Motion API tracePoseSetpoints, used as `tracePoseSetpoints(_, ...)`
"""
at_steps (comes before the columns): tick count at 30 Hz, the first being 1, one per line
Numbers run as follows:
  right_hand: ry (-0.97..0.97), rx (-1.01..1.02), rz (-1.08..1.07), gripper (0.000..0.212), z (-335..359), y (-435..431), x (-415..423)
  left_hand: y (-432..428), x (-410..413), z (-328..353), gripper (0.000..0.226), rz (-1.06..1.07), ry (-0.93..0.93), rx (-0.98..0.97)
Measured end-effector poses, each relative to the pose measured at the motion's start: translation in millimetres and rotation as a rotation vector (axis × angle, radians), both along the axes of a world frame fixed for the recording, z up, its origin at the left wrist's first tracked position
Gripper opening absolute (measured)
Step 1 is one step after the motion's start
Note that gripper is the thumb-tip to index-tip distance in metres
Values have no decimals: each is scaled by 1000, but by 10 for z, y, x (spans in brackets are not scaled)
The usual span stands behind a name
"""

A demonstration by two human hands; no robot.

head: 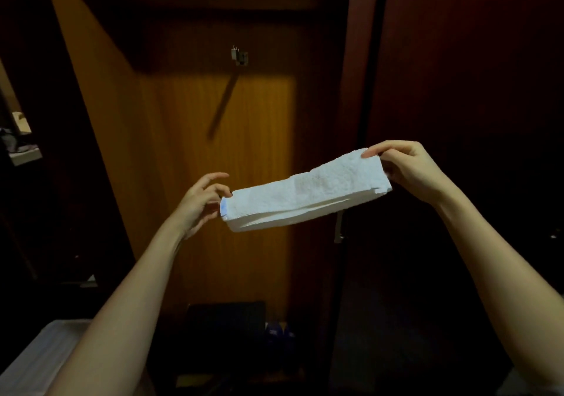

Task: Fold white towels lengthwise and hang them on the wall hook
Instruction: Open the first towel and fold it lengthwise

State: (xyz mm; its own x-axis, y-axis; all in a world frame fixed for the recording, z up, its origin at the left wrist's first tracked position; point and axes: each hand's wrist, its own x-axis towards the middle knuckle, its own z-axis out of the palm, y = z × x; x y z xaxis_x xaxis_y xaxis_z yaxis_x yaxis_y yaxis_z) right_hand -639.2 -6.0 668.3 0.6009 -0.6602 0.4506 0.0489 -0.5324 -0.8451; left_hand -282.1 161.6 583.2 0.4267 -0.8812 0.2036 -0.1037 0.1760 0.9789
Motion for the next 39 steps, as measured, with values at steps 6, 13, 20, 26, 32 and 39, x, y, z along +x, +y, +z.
tracePoseSetpoints(6, 21, -70, -92, 7, -4, 6, 137, -5, -31, -125, 31, -42, -46, 57)
tracePoseSetpoints(13, 41, -169, -225, 16, -91, -46, 280, 36, -71, -115, 39, -200, -314, 174)
tracePoseSetpoints(20, 1, -262, -340, 22, -184, -95, 275, 14, -211, -1, 43, -154, -604, 82)
tracePoseSetpoints(26, -1, -366, -414, 22, -150, -171, 361, 23, -184, 250, 43, 69, -690, -113)
tracePoseSetpoints(32, -81, -418, -339, 24, 170, -173, 738, -26, 136, 689, 24, 183, -737, -23)
tracePoseSetpoints(39, -200, -432, -307, 16, 525, -440, 1221, -206, 555, 1182, 30, 378, -620, -215)
